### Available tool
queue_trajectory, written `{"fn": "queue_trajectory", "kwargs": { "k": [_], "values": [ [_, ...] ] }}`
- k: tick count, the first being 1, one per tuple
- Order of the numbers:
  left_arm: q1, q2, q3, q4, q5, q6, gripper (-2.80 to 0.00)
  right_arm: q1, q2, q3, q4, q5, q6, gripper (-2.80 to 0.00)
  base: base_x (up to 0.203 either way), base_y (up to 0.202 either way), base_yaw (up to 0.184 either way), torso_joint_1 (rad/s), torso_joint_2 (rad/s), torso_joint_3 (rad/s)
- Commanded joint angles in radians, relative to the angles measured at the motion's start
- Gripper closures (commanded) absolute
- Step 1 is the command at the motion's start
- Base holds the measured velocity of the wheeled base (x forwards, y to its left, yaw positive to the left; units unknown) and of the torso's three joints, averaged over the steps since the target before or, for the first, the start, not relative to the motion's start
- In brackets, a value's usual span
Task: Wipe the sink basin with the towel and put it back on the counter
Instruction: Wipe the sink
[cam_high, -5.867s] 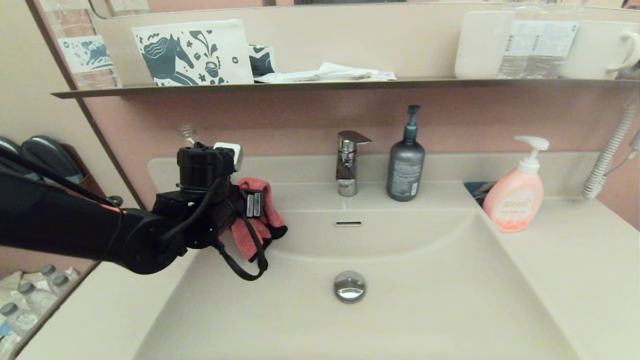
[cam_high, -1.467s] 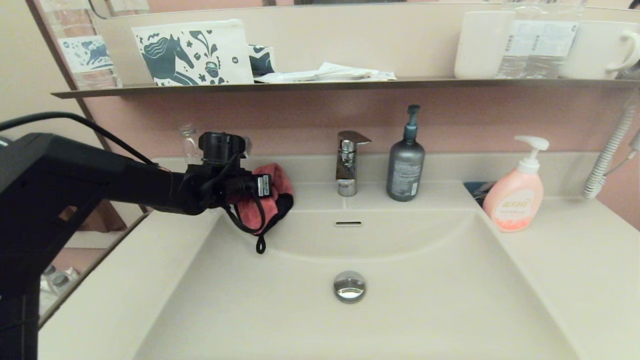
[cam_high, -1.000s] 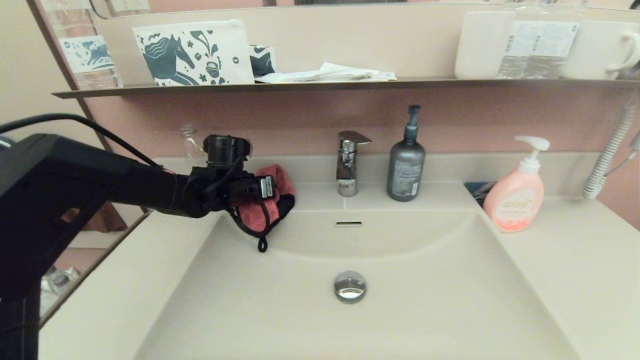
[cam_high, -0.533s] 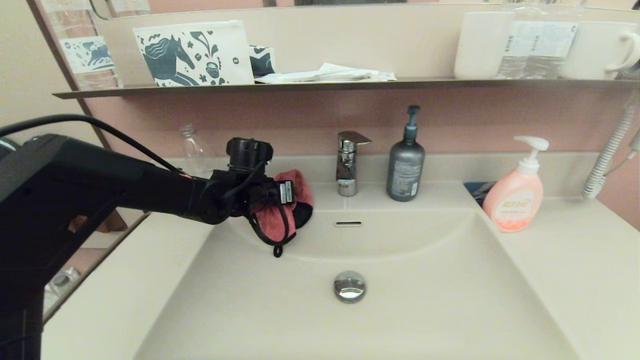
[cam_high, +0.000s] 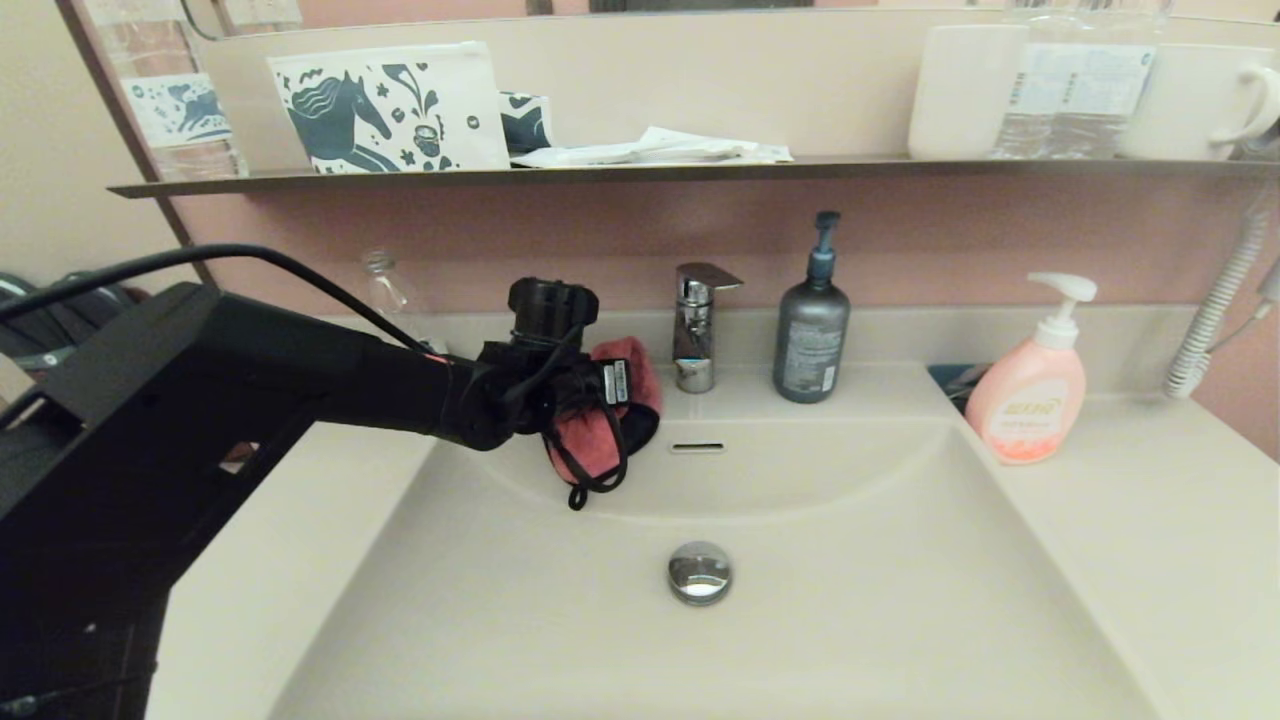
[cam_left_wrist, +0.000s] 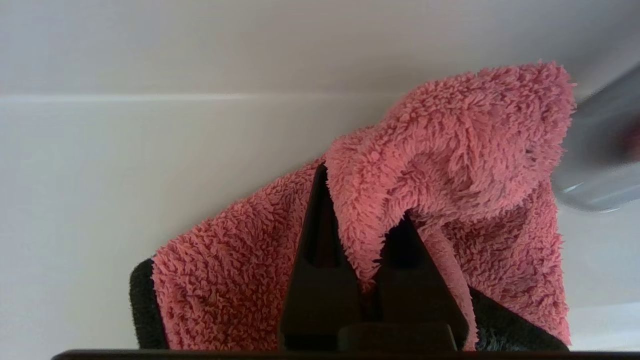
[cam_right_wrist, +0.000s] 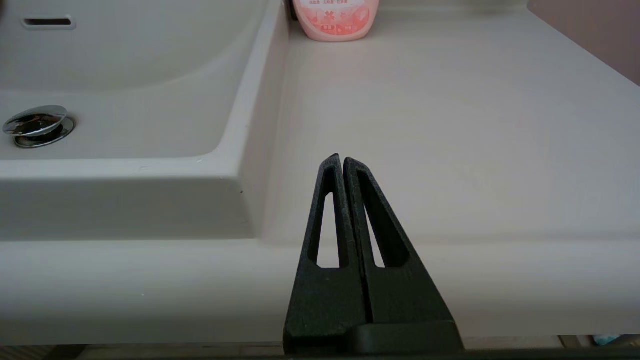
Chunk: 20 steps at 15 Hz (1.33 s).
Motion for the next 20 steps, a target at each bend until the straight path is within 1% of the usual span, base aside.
{"fn": "queue_trajectory", "kwargs": {
  "k": [1,4,8,10,12,16,18,20],
  "values": [
    [-0.017,0.044,-0.056,0.015,0.004,-0.003,0.0,0.0,0.002,0.0,0.0,0.0,-0.001,0.0,0.0,0.0,0.0,0.0,0.0,0.0],
    [-0.041,0.063,-0.13,0.067,0.009,-0.026,0.0,0.0,0.002,0.0,0.0,0.0,-0.001,0.0,0.0,0.0,0.0,0.0,0.0,0.0],
    [-0.07,0.076,-0.2,0.134,0.041,-0.072,0.0,0.0,0.002,0.0,0.0,0.0,0.0,0.0,0.0,0.0,0.0,0.0,0.0,0.0],
    [-0.077,0.08,-0.232,0.161,0.048,-0.08,0.0,0.0,0.002,0.0,0.0,0.0,-0.001,0.0,0.0,0.0,0.0,0.0,0.0,0.0],
    [-0.087,0.092,-0.263,0.178,0.075,-0.087,0.0,0.0,0.002,0.0,0.0,0.0,-0.001,0.0,0.0,0.0,0.0,0.0,0.0,0.0],
    [-0.091,0.092,-0.267,0.183,0.08,-0.094,0.0,0.0,0.002,0.0,0.0,0.0,-0.001,0.0,0.0,0.0,0.0,0.0,0.0,0.0],
    [-0.071,0.083,-0.245,0.185,0.079,-0.092,0.0,0.0,0.002,0.0,0.0,0.0,-0.001,0.0,0.0,0.0,0.0,0.0,0.0,0.0],
    [-0.037,0.05,-0.189,0.191,0.071,-0.085,0.0,0.0,0.002,0.0,0.0,0.0,-0.001,0.0,0.0,0.0,0.0,0.0,0.0,0.0]
  ]
}}
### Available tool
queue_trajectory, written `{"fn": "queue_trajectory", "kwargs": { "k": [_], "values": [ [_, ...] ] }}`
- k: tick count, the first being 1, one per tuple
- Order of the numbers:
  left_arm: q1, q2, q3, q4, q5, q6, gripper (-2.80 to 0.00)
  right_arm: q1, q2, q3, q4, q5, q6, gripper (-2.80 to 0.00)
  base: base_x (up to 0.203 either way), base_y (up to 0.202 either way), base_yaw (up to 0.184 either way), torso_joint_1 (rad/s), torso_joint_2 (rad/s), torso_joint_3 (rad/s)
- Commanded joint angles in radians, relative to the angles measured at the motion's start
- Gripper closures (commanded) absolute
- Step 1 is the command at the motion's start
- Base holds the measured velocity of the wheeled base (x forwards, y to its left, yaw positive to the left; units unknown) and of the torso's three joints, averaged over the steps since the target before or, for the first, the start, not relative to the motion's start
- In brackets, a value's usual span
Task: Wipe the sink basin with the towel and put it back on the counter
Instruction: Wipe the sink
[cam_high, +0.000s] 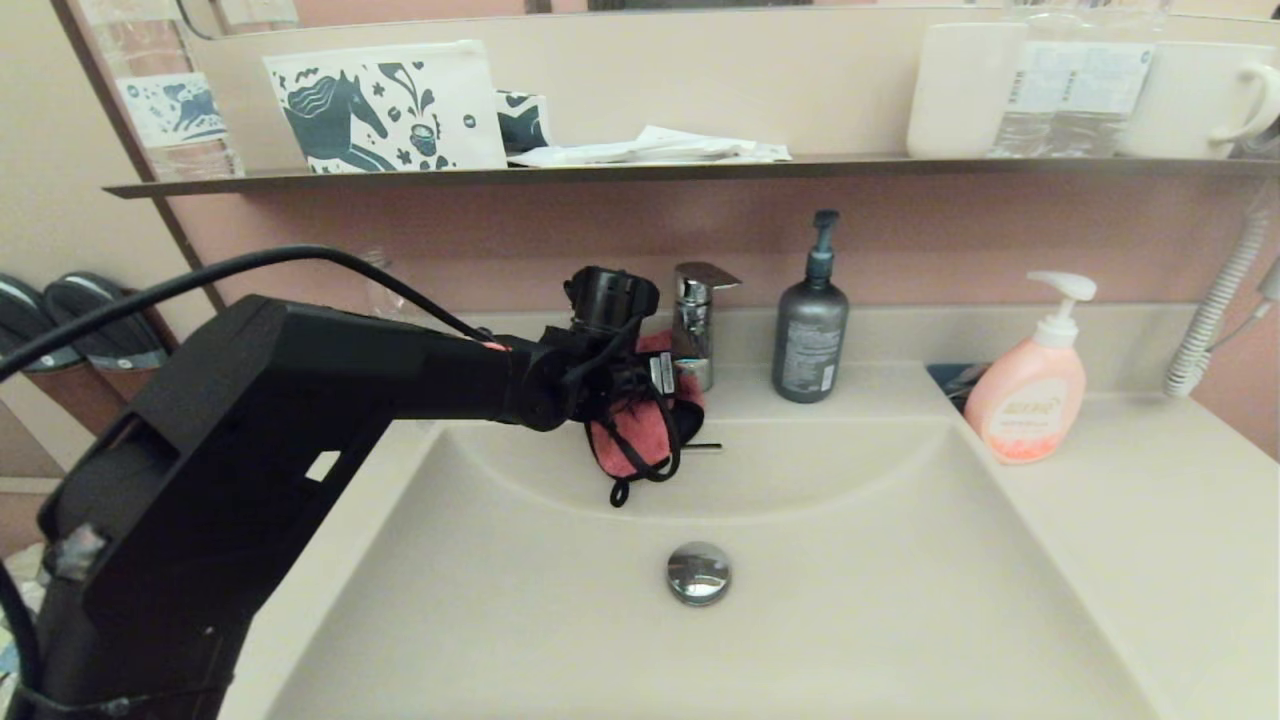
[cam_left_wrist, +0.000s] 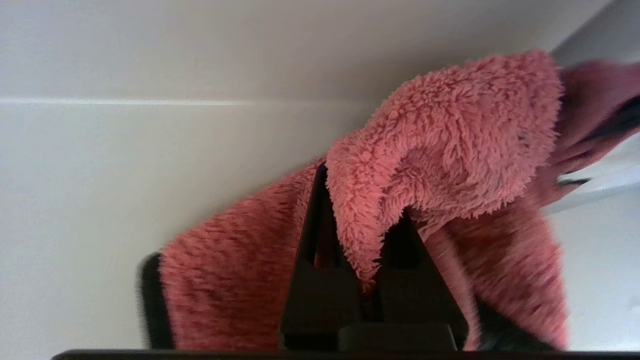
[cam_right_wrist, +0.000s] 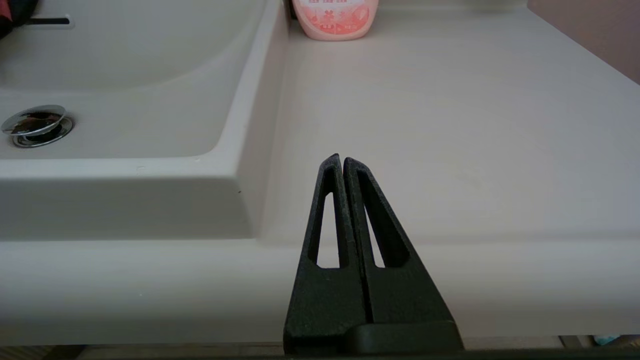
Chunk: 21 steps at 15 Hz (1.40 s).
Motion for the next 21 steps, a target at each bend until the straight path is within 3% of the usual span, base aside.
{"fn": "queue_trajectory", "kwargs": {
  "k": [1,9,13,17,21],
  "values": [
    [0.046,-0.041,0.055,0.009,-0.006,0.002,0.0,0.0,0.002,0.0,0.0,0.0,-0.001,0.0,0.0,0.0,0.0,0.0,0.0,0.0],
    [0.207,-0.183,0.252,-0.005,-0.133,0.096,0.0,0.0,0.002,0.0,0.0,0.0,0.0,0.0,0.0,0.0,0.0,0.0,0.0,0.0],
    [0.289,-0.222,0.348,-0.091,-0.188,0.196,0.0,0.0,0.002,0.0,0.0,0.0,0.0,0.0,0.0,0.0,0.0,0.0,0.0,0.0],
    [0.276,-0.226,0.349,-0.097,-0.188,0.199,0.0,0.0,0.002,0.0,0.0,0.0,0.0,0.0,0.0,0.0,0.0,0.0,0.0,0.0],
    [0.188,-0.212,0.322,-0.098,-0.168,0.185,0.0,0.0,0.002,0.0,0.0,0.0,-0.001,0.0,0.0,0.0,0.0,0.0,0.0,0.0]
  ]
}}
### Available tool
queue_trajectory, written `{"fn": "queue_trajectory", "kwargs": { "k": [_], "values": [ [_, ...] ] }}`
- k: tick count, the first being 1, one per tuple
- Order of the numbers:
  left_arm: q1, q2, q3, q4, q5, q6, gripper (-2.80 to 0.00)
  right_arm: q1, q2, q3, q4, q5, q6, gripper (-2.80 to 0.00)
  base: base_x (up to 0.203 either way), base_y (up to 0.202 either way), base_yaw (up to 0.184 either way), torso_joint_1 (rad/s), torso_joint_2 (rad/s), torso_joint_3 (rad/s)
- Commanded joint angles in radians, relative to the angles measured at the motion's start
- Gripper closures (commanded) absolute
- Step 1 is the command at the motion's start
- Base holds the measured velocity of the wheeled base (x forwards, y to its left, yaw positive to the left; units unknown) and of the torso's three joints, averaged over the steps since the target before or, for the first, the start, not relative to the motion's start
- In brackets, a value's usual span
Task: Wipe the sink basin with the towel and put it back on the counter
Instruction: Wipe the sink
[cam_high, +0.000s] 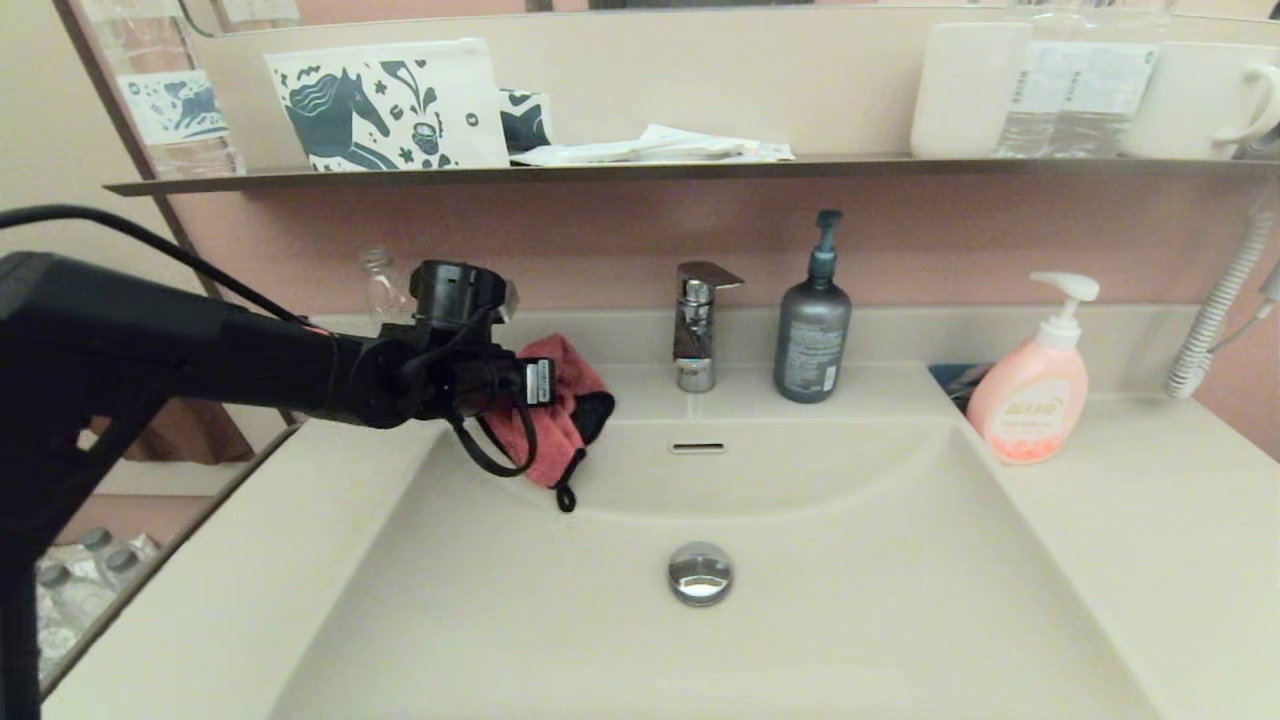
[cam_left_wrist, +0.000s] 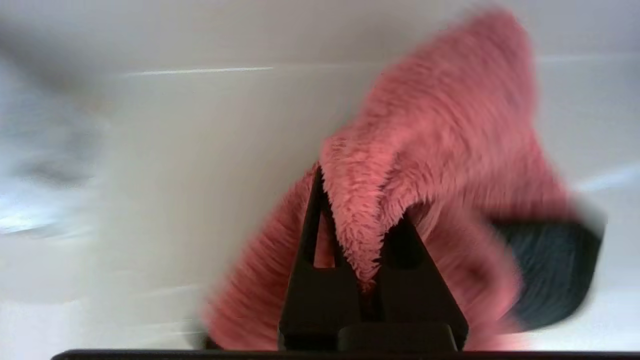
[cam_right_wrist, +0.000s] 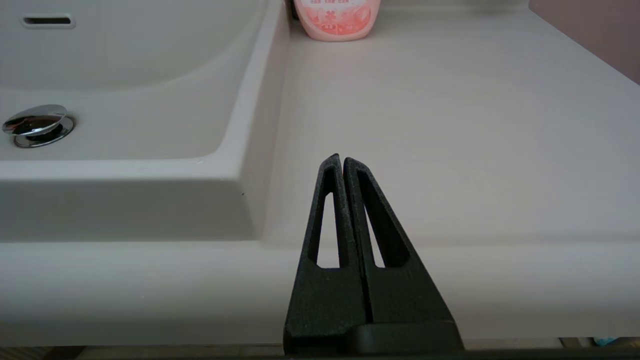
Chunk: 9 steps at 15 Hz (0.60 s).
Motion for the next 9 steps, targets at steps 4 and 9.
{"fn": "queue_trajectory", "kwargs": {
  "k": [4,9],
  "values": [
    [-0.143,0.067,-0.082,-0.001,0.094,-0.023,0.0,0.0,0.002,0.0,0.0,0.0,-0.001,0.0,0.0,0.0,0.0,0.0,0.0,0.0],
    [-0.251,0.107,-0.169,0.026,0.168,-0.035,0.0,0.0,0.002,0.0,0.0,0.0,-0.001,0.0,0.0,0.0,0.0,0.0,0.0,0.0]
  ]
}}
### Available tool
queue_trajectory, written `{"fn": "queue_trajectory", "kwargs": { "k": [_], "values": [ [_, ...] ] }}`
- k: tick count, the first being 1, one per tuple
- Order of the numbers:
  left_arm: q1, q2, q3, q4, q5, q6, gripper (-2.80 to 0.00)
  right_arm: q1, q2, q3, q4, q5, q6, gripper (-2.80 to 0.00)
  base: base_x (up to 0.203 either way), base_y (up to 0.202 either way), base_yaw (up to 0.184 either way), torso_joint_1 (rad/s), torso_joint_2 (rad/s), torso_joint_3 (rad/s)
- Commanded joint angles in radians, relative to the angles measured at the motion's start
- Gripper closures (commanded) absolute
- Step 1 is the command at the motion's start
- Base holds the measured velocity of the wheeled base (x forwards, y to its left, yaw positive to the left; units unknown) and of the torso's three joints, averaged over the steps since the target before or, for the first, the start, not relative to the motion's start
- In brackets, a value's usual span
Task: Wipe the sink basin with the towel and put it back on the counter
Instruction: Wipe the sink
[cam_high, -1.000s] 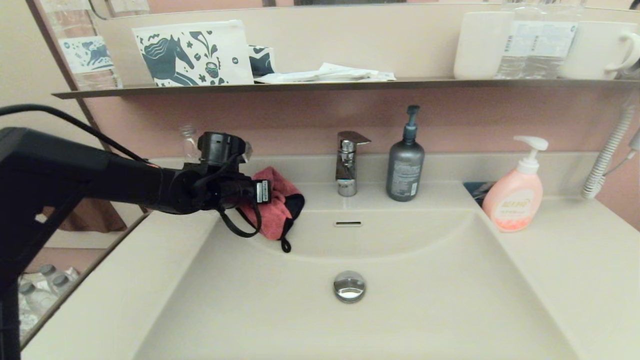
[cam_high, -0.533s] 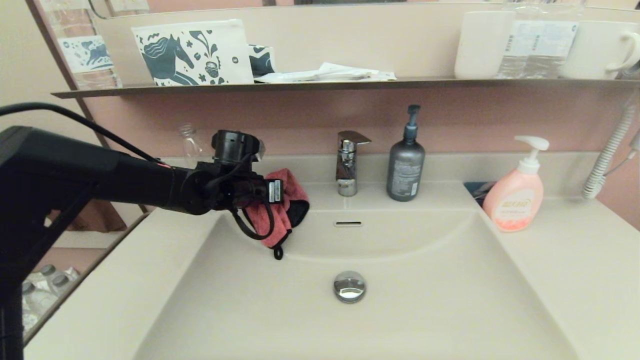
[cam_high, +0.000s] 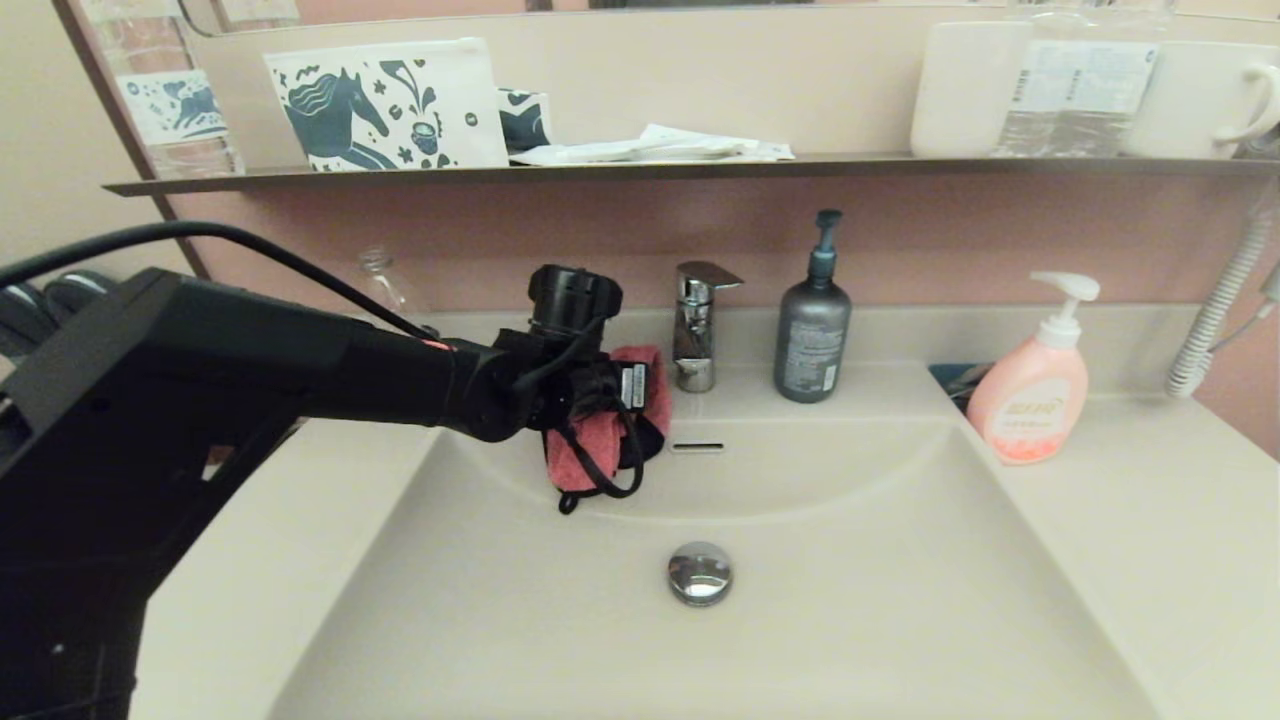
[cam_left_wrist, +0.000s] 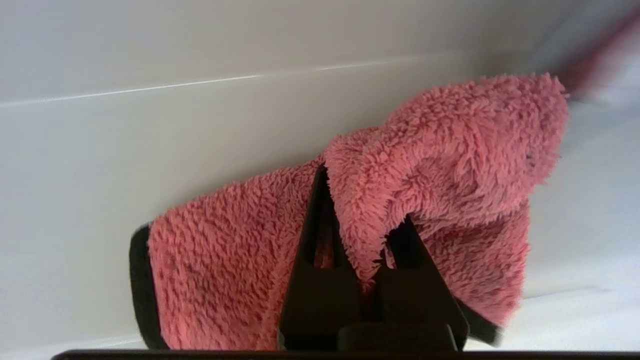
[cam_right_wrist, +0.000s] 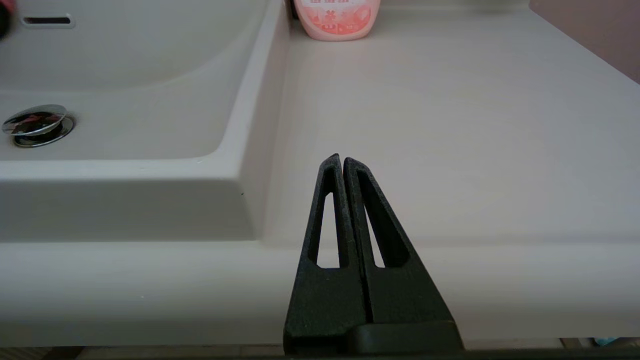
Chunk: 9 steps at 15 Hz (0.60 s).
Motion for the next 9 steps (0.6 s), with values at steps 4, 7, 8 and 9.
{"fn": "queue_trajectory", "kwargs": {
  "k": [4,7,8,9],
  "values": [
    [-0.072,0.047,-0.116,0.07,0.029,-0.016,0.0,0.0,0.002,0.0,0.0,0.0,-0.001,0.0,0.0,0.0,0.0,0.0,0.0,0.0],
    [-0.078,0.071,-0.169,0.081,0.041,-0.016,0.0,0.0,0.002,0.0,0.0,0.0,0.0,0.0,0.0,0.0,0.0,0.0,0.0,0.0],
    [-0.078,0.073,-0.171,0.08,0.041,-0.015,0.0,0.0,0.002,0.0,0.0,0.0,0.0,0.0,0.0,0.0,0.0,0.0,0.0,0.0],
    [-0.074,0.079,-0.172,0.079,0.041,-0.015,0.0,0.0,0.002,0.0,0.0,0.0,-0.001,0.0,0.0,0.0,0.0,0.0,0.0,0.0]
  ]
}}
